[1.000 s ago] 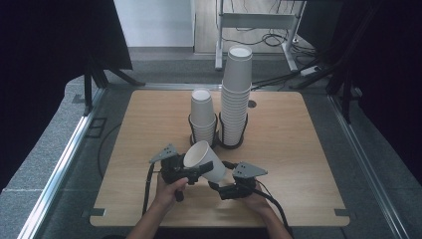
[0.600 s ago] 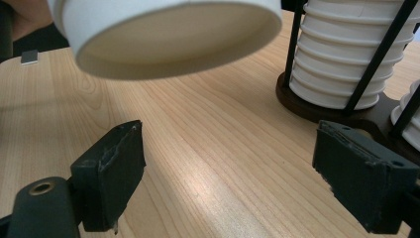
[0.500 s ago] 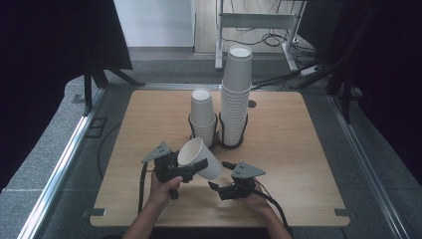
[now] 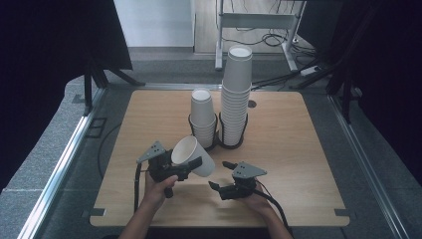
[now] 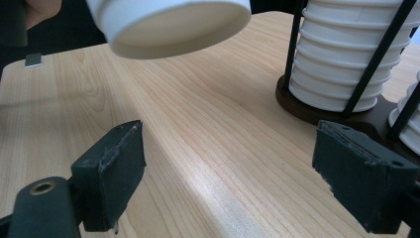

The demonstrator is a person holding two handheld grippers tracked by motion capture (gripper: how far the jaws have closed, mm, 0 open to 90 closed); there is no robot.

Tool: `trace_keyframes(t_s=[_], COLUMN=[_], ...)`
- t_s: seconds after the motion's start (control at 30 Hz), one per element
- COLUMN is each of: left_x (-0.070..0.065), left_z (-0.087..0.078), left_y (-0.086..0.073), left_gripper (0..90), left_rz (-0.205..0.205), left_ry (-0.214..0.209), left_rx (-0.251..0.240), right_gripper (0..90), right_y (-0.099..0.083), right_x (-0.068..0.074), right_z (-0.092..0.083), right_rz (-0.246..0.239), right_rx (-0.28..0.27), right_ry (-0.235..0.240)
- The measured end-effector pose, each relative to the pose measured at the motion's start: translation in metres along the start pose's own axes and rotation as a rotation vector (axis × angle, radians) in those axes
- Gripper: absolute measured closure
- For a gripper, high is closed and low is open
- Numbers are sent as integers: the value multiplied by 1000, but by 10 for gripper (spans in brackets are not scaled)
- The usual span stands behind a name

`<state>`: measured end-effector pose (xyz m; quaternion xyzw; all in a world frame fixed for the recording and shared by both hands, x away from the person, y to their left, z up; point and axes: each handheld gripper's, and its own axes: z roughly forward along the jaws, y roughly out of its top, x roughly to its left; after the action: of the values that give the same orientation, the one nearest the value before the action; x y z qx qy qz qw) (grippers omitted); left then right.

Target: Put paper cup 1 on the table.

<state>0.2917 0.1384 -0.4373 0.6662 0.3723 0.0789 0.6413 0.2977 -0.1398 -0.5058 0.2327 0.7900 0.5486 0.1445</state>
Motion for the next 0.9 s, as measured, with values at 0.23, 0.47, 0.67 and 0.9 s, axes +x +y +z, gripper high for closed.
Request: trace_keyframes(t_s=[0.23,0.47,0.67,0.9], left_x=[6,12,19,25], left_z=[-6,-12,-18,-19], left_y=[0,1,3,1], left_gripper=[132,132,132,131], left_rz=[31,55,69,67], left_ry=[84,153,217,263], left_rx=[11,21,24,42], right_gripper=[135,135,136,137], right_y=[-1,-1,-1,-2], right_x=[0,0,0,1], right_z=[0,0,1,2], right_rz=[1,1,0,-5], right_rx=[4,9,14,22], right_ry=[2,3,3,6])
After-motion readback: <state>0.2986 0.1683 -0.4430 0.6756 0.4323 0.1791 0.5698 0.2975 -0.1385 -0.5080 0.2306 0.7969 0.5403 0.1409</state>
